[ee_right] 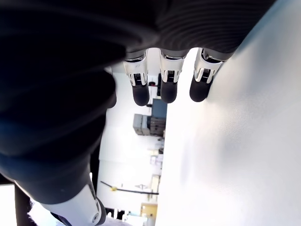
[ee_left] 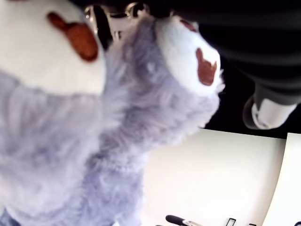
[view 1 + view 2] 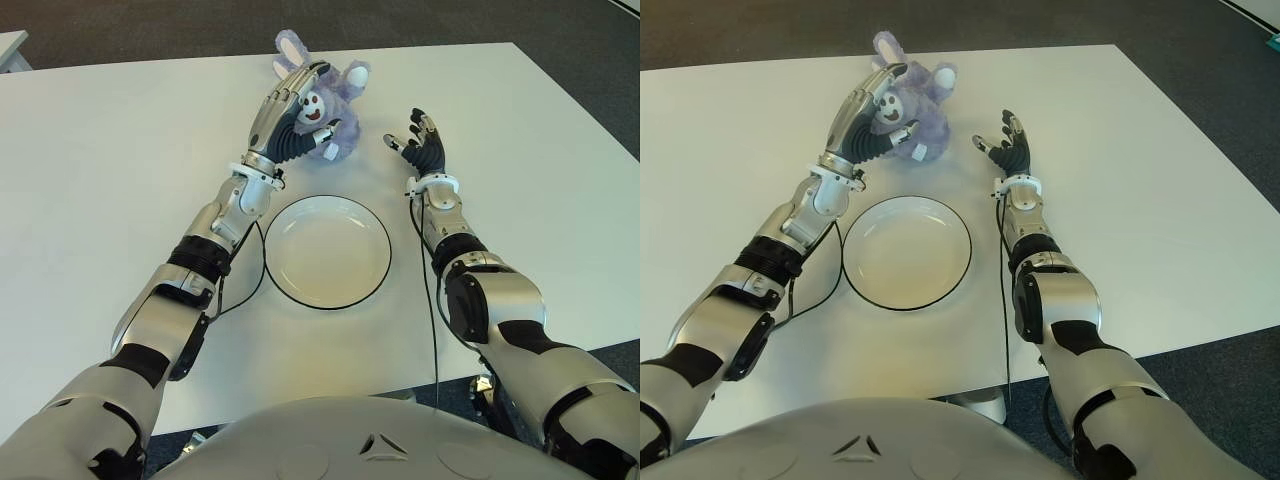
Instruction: Put the doll into the plate.
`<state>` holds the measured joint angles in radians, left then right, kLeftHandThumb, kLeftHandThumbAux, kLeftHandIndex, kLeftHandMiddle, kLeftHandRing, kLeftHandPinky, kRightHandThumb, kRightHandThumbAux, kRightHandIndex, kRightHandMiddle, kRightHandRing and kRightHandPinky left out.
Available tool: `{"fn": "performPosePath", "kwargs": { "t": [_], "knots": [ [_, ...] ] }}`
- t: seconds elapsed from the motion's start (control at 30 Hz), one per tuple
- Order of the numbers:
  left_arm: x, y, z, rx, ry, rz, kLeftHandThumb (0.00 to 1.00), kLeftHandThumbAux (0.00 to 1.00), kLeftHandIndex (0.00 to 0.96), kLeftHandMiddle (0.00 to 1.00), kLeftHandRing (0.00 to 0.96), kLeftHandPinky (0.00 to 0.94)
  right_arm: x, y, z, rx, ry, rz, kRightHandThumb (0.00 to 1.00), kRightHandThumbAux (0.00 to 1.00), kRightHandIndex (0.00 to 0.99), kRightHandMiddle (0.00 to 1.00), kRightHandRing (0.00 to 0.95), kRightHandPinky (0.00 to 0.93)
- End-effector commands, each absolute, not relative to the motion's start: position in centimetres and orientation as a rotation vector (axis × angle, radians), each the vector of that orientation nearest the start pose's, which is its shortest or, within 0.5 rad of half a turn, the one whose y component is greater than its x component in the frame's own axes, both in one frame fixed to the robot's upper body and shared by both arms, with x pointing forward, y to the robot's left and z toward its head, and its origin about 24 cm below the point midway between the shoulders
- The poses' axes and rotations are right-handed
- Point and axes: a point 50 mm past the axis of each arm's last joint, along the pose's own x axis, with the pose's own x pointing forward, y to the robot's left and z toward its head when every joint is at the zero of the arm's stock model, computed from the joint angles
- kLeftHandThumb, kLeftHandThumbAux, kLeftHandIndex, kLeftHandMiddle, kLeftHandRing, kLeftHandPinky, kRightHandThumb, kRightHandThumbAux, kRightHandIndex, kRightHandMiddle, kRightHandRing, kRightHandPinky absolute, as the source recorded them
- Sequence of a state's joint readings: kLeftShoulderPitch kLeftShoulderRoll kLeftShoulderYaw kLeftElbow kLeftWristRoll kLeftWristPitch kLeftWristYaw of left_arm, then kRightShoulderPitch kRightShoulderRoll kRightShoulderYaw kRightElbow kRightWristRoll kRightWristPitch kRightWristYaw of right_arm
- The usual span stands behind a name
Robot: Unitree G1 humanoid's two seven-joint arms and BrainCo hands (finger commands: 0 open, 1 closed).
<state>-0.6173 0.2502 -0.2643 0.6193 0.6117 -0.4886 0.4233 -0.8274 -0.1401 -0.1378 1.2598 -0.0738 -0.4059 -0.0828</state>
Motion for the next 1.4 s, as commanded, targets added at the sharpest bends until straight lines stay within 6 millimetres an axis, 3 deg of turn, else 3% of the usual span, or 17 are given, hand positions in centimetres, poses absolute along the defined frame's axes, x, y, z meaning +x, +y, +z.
{"fn": "performPosePath", "kwargs": {
  "t": [0.03,0.13,0.17,0.23,0.3,0.63,1.13,1.4],
  "knots": [
    [34.21,10.71,11.14,0.847,-0.66,-0.105,0.347,0.392,0.0,0.118,0.13,0.07,34.57,-15.76,-0.29,-0.137,0.28,-0.03,0.28,0.821,0.069,0.016,0.0,0.029],
    [34.23,10.7,11.18,0.853,-0.67,-0.096,0.371,0.404,0.0,0.126,0.137,0.08,34.57,-15.78,-0.3,-0.135,0.281,-0.03,0.281,0.821,0.069,0.016,0.0,0.029],
    [34.25,10.68,11.19,0.855,-0.673,-0.093,0.426,0.423,0.0,0.135,0.148,0.105,34.58,-15.78,-0.3,-0.133,0.282,-0.03,0.291,0.822,0.069,0.018,0.0,0.03],
    [34.27,10.66,11.21,0.855,-0.677,-0.089,0.443,0.428,0.0,0.137,0.151,0.112,34.58,-15.79,-0.3,-0.131,0.283,-0.03,0.294,0.822,0.069,0.018,0.0,0.03],
    [34.28,10.63,11.23,0.851,-0.68,-0.084,0.535,0.436,0.0,0.142,0.165,0.182,34.58,-15.8,-0.31,-0.129,0.286,-0.03,0.296,0.826,0.069,0.02,0.0,0.026],
    [34.53,10.59,11.2,0.877,-0.667,-0.064,0.666,0.413,0.028,0.158,0.197,0.274,34.59,-15.82,-0.31,-0.134,0.287,-0.028,0.294,0.817,0.077,0.018,0.0,0.016],
    [34.95,10.74,11.22,0.995,-0.617,-0.033,0.722,0.395,0.092,0.157,0.202,0.286,34.58,-15.76,-0.3,-0.131,0.282,-0.027,0.311,0.813,0.11,0.022,0.0,0.031],
    [35.01,10.78,11.36,1.018,-0.598,-0.039,0.768,0.402,0.148,0.183,0.229,0.312,34.58,-15.74,-0.28,-0.132,0.28,-0.025,0.257,0.829,0.096,0.023,0.0,0.033]
  ]
}}
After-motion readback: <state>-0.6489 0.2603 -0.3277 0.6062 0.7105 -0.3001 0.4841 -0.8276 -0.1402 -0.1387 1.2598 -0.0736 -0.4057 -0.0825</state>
